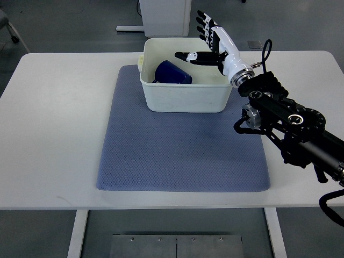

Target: Place cup in box with right hand

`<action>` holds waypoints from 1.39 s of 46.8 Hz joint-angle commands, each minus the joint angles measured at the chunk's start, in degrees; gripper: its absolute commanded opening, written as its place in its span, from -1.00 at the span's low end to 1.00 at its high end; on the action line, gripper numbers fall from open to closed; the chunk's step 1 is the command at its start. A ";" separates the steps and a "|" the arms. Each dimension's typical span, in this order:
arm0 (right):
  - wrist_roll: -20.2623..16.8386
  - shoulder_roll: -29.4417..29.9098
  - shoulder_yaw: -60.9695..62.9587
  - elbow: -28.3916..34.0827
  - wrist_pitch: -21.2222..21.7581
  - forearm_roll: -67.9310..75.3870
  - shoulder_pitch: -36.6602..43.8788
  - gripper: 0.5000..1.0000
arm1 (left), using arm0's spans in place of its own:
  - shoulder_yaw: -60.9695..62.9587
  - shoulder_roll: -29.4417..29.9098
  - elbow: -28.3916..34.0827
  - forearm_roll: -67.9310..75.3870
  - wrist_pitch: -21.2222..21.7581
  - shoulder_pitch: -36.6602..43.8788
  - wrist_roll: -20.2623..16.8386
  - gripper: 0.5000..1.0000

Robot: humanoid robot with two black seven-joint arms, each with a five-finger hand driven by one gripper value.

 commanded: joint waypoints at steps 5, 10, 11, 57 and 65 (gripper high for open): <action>-0.12 -3.90 0.10 1.83 0.04 2.84 -0.26 0.97 | 0.00 0.00 -0.02 0.00 0.01 0.00 0.01 1.00; -0.64 -6.19 1.76 2.71 0.22 4.78 -0.97 0.97 | 0.00 0.00 -0.02 0.00 0.01 0.00 0.01 1.00; -0.99 -6.63 2.29 2.97 0.39 4.95 -1.23 0.97 | 0.18 0.00 -0.02 0.00 0.01 0.00 0.01 1.00; -14.80 -2.33 39.56 8.69 9.80 -4.54 -24.17 0.99 | 0.00 0.00 -0.02 0.00 0.01 0.00 0.01 1.00; -11.99 0.13 41.76 8.60 9.80 -4.36 -26.46 1.00 | 0.18 0.00 -0.02 0.00 0.01 0.00 0.01 1.00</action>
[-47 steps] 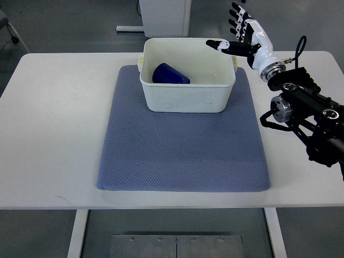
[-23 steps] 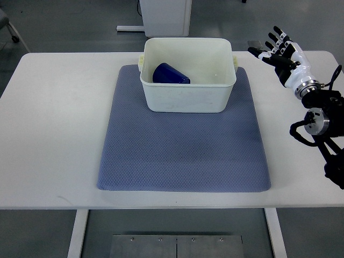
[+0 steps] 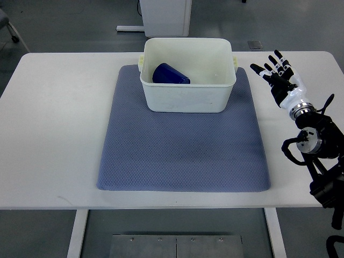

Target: Place cup in box with right hand

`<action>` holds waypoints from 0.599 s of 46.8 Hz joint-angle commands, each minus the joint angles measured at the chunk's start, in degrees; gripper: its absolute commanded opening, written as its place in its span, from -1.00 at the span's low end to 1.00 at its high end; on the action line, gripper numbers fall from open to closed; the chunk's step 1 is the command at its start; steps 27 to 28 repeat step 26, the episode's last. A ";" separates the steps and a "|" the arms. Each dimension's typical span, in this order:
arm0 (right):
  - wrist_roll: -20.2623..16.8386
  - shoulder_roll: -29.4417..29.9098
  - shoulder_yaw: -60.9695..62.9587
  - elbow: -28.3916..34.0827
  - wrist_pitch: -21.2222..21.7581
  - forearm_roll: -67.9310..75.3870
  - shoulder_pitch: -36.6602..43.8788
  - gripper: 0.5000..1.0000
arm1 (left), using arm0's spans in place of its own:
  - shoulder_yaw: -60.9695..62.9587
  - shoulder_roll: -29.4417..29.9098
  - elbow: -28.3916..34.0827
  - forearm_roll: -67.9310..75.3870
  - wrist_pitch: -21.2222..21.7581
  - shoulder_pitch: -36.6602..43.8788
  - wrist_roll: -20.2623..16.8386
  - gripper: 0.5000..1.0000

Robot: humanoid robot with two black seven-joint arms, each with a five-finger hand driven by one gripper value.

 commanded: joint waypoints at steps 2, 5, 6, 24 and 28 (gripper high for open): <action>1.78 0.63 0.18 -0.19 0.01 0.32 -0.77 1.00 | -0.03 0.00 -0.02 0.00 0.00 0.01 0.02 1.00; 1.87 0.80 0.18 -0.27 0.01 0.59 -1.04 1.00 | 0.14 0.00 -0.02 0.00 0.00 0.01 0.02 1.00; 1.87 0.89 0.18 -0.27 0.01 0.59 -1.30 1.00 | 0.14 0.00 -0.02 0.00 0.00 0.01 0.02 1.00; 2.22 4.32 1.76 -0.19 0.10 1.82 -4.20 1.00 | -0.03 0.00 -0.02 0.00 0.00 0.01 0.02 1.00; 2.22 4.67 2.28 -0.19 0.10 1.91 -4.29 1.00 | -0.03 0.00 -0.02 0.00 0.00 0.01 0.02 1.00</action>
